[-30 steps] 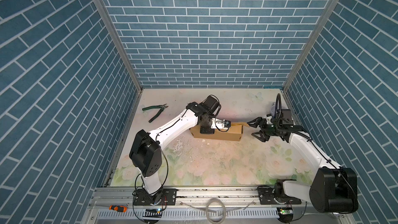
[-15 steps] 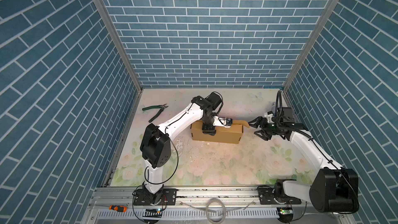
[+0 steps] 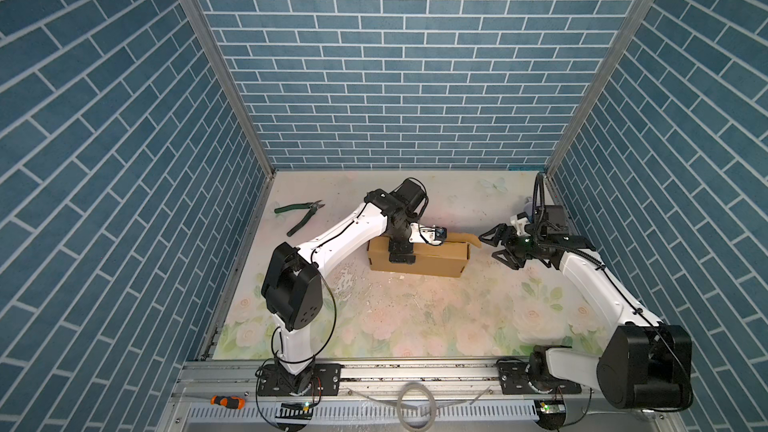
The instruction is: Fold the paper box
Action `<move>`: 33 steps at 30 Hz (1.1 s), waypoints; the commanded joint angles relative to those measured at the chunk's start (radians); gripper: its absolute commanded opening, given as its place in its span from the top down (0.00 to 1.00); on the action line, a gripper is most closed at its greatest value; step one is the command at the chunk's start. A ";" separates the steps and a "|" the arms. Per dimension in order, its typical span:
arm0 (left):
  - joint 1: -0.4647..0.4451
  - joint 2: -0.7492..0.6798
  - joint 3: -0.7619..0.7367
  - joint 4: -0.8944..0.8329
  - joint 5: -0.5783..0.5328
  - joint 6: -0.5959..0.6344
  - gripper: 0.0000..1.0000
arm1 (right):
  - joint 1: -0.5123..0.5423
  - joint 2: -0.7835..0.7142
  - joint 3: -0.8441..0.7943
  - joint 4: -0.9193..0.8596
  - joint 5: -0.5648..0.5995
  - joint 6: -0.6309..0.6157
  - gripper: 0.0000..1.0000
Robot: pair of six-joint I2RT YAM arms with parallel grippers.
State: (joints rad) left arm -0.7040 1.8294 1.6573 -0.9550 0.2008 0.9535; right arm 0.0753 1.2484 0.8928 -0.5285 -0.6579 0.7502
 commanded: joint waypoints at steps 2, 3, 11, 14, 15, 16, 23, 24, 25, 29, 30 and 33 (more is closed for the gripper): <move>0.001 -0.045 -0.025 0.052 -0.005 -0.004 0.00 | -0.003 -0.001 0.044 -0.015 0.014 -0.040 0.21; 0.001 -0.049 -0.026 0.059 -0.002 -0.004 0.00 | -0.003 -0.001 0.044 -0.015 0.014 -0.040 0.21; 0.001 -0.047 -0.031 0.072 -0.022 -0.004 0.00 | -0.004 -0.012 0.047 -0.017 0.017 -0.040 0.21; 0.001 -0.062 -0.036 0.085 -0.007 -0.005 0.00 | -0.004 -0.014 0.051 -0.016 0.018 -0.043 0.21; 0.001 -0.064 -0.035 0.084 -0.007 -0.005 0.00 | -0.004 -0.015 0.052 -0.017 0.021 -0.045 0.21; 0.001 -0.064 -0.034 0.080 -0.008 -0.004 0.00 | -0.005 -0.015 0.054 -0.017 0.022 -0.047 0.21; 0.000 -0.086 -0.062 0.096 -0.009 -0.005 0.00 | -0.008 -0.044 0.089 -0.048 0.077 -0.108 0.22; 0.001 -0.090 -0.067 0.099 -0.009 -0.004 0.00 | -0.010 -0.047 0.100 -0.056 0.090 -0.124 0.22; 0.000 -0.094 -0.070 0.103 -0.010 -0.004 0.00 | -0.014 -0.048 0.111 -0.069 0.102 -0.140 0.22; 0.001 -0.096 -0.082 0.116 -0.017 -0.001 0.00 | -0.018 -0.062 0.172 -0.103 0.153 -0.223 0.27; 0.001 -0.097 -0.086 0.121 -0.018 -0.001 0.00 | -0.016 -0.072 0.183 -0.096 0.156 -0.248 0.31; 0.001 -0.105 -0.091 0.138 -0.025 -0.001 0.00 | 0.004 -0.118 0.194 -0.068 0.161 -0.333 0.37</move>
State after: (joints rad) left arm -0.7040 1.7557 1.5776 -0.8341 0.1791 0.9539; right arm 0.0669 1.1843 1.0378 -0.5903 -0.5320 0.5545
